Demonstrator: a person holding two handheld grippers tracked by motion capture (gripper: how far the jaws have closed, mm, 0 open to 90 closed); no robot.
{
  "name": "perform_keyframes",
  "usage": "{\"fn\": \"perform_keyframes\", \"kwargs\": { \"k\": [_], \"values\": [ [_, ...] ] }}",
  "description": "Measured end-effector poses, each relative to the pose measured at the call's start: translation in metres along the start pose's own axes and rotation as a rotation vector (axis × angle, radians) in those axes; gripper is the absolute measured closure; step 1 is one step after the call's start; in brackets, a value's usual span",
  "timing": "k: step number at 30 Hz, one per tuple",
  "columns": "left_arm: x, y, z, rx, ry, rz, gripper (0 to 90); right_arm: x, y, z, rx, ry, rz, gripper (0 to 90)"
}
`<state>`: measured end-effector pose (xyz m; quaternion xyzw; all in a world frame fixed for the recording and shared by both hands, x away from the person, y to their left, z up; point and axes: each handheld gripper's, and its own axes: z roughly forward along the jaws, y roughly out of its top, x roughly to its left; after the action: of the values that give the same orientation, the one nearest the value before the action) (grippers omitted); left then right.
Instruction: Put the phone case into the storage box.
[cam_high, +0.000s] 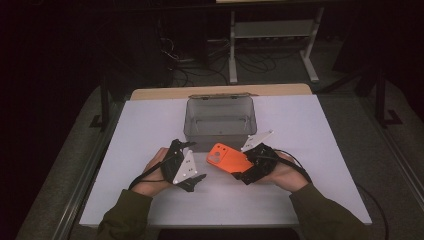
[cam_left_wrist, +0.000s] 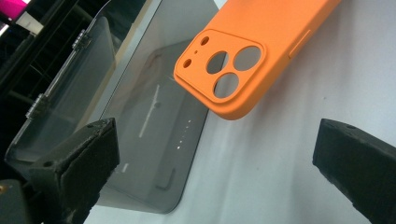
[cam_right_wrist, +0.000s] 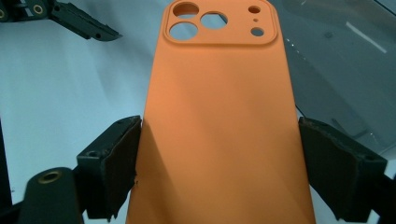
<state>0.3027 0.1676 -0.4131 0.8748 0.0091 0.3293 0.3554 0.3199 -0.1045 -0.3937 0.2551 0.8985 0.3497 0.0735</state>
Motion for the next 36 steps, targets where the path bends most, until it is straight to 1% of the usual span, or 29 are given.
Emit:
{"fn": "perform_keyframes", "kwargs": {
  "k": [7, 9, 12, 16, 21, 25, 29, 31, 33, 35, 36],
  "values": [
    [-0.003, 0.002, 0.0, 0.009, 0.015, 0.047, 0.0, 0.0, 0.0, 0.0, 0.001, 0.0, -0.003, 15.6],
    [-0.004, 0.002, 0.0, 0.014, 0.026, 0.068, 0.0, 0.0, 0.0, 0.0, 0.002, -0.001, -0.004, 15.6],
    [-0.005, 0.003, 0.0, 0.016, 0.033, 0.089, 0.0, 0.0, 0.0, 0.001, -0.001, -0.001, -0.007, 15.6],
    [-0.007, 0.003, 0.0, 0.023, 0.045, 0.114, 0.0, 0.0, 0.0, 0.001, 0.001, -0.001, -0.007, 15.6],
    [-0.009, 0.004, 0.001, 0.017, 0.054, 0.138, 0.0, 0.0, 0.0, 0.0, 0.004, -0.002, -0.002, 15.6],
    [-0.011, 0.005, 0.001, 0.032, 0.069, 0.176, 0.0, 0.0, 0.0, 0.0, 0.002, -0.001, -0.005, 15.5],
    [-0.012, 0.005, 0.002, 0.03, 0.081, 0.193, 0.0, 0.0, 0.0, 0.001, 0.004, -0.001, -0.004, 15.5],
    [-0.012, 0.005, 0.001, 0.04, 0.087, 0.212, 0.0, 0.0, 0.0, 0.001, 0.003, 0.0, -0.005, 15.6],
    [-0.013, 0.005, 0.002, 0.041, 0.09, 0.218, 0.0, 0.0, 0.0, 0.001, 0.005, -0.001, -0.003, 15.6],
    [-0.013, 0.006, 0.001, 0.05, 0.097, 0.235, 0.0, 0.0, 0.0, 0.001, 0.004, -0.001, -0.002, 15.6],
    [-0.014, 0.006, 0.002, 0.042, 0.099, 0.23, 0.0, 0.0, 0.0, 0.001, 0.004, -0.001, -0.002, 15.5]
  ]
}}
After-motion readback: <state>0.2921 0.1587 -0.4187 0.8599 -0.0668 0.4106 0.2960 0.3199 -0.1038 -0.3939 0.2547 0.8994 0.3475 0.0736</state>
